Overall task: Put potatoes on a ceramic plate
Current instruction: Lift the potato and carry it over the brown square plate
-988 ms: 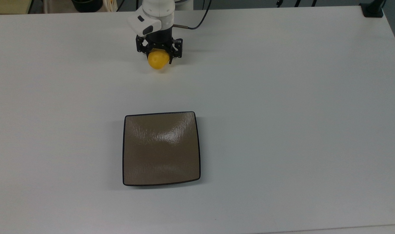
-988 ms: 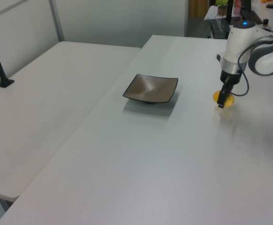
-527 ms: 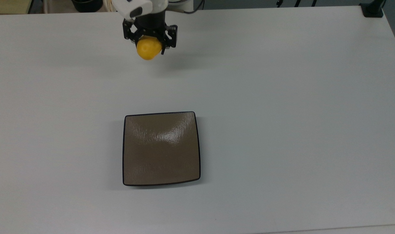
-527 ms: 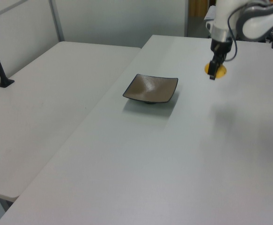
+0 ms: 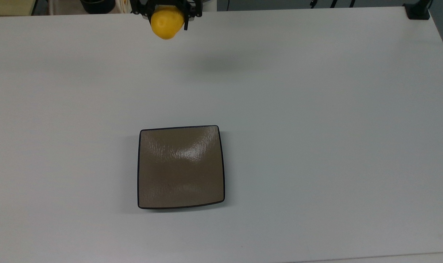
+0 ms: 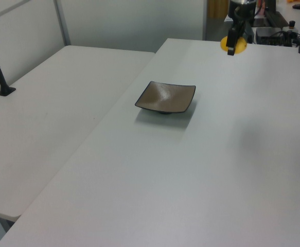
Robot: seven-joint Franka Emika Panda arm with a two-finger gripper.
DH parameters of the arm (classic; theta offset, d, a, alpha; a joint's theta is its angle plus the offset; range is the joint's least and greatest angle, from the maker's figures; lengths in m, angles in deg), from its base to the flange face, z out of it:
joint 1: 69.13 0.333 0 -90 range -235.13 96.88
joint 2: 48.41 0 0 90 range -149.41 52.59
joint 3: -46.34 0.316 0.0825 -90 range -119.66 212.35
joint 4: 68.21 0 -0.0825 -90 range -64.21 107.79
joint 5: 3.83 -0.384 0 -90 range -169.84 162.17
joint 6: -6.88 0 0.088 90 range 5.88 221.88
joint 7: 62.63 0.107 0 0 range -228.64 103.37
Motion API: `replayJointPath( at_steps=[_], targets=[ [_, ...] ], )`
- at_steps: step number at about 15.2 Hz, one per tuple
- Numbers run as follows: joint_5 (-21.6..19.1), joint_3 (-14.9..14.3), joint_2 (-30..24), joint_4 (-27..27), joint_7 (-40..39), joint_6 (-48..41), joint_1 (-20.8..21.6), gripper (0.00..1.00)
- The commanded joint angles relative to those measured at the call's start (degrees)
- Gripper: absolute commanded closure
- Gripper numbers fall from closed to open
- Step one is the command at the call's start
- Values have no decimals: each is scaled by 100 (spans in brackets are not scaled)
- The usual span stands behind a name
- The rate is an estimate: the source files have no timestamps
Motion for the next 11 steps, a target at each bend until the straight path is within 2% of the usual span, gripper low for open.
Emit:
replayJointPath(
  at_steps=[1, 6, 11],
  targets=[
    [-113, -42, 496, -728, -224, -309, 25, 100],
    [-87, -42, 1417, -1491, -539, -195, 16, 100],
    [-87, -42, 1989, -1661, -628, 1032, -1, 100]
  ],
)
